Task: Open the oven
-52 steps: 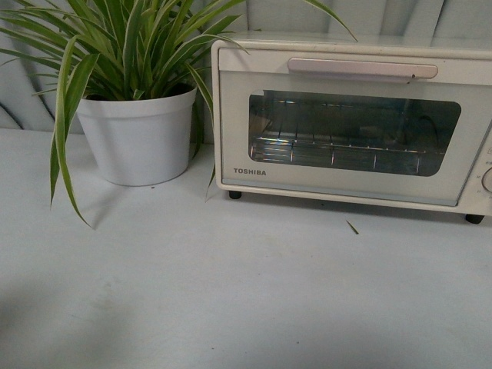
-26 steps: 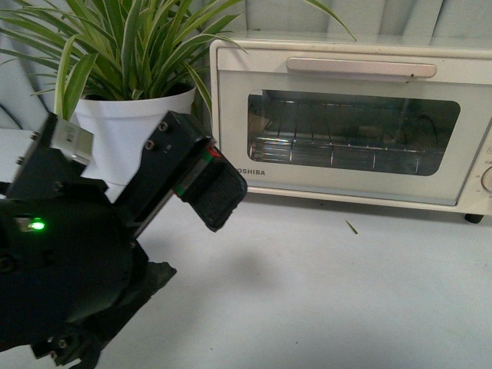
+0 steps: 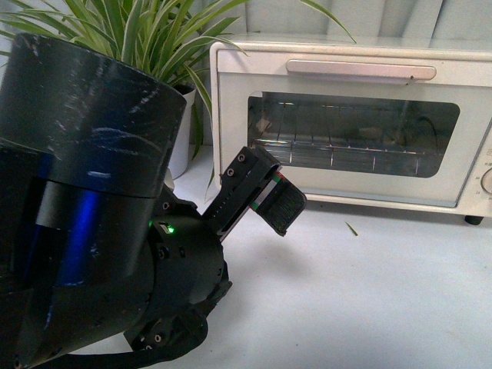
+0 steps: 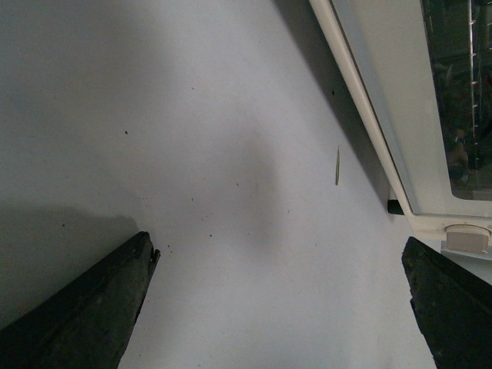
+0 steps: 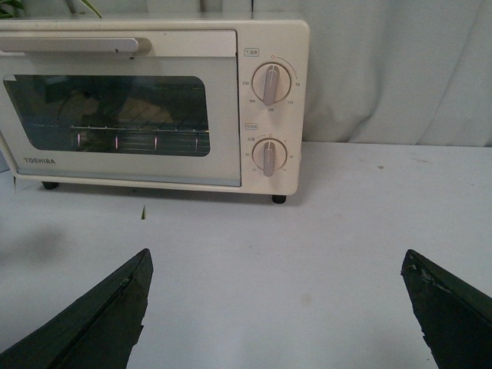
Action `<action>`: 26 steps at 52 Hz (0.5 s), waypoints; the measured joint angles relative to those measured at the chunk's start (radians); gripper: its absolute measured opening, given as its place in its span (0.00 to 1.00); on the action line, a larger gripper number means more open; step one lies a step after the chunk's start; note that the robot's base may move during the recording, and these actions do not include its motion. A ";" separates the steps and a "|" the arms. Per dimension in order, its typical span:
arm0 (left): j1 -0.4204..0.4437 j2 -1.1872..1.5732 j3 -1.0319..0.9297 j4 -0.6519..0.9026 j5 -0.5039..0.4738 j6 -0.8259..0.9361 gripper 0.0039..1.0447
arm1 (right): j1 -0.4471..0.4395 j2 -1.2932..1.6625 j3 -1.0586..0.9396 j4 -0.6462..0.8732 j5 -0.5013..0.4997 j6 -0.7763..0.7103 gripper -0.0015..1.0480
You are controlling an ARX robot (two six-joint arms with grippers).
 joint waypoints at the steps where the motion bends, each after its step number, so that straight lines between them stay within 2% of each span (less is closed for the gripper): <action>1: -0.001 0.005 0.004 0.000 -0.001 -0.003 0.94 | 0.000 0.000 0.000 0.000 0.000 0.000 0.91; 18: 0.004 0.049 0.055 -0.002 0.000 -0.026 0.94 | -0.001 0.001 0.000 -0.002 -0.005 0.001 0.91; 19: 0.005 0.049 0.055 -0.002 0.001 -0.028 0.94 | -0.008 0.012 0.007 -0.024 -0.025 0.019 0.91; 21: 0.008 0.049 0.055 -0.002 0.003 -0.029 0.94 | -0.029 0.066 0.049 -0.129 -0.139 0.098 0.91; 26: 0.010 0.049 0.055 -0.002 0.005 -0.032 0.94 | -0.018 0.170 0.096 -0.169 -0.157 0.188 0.91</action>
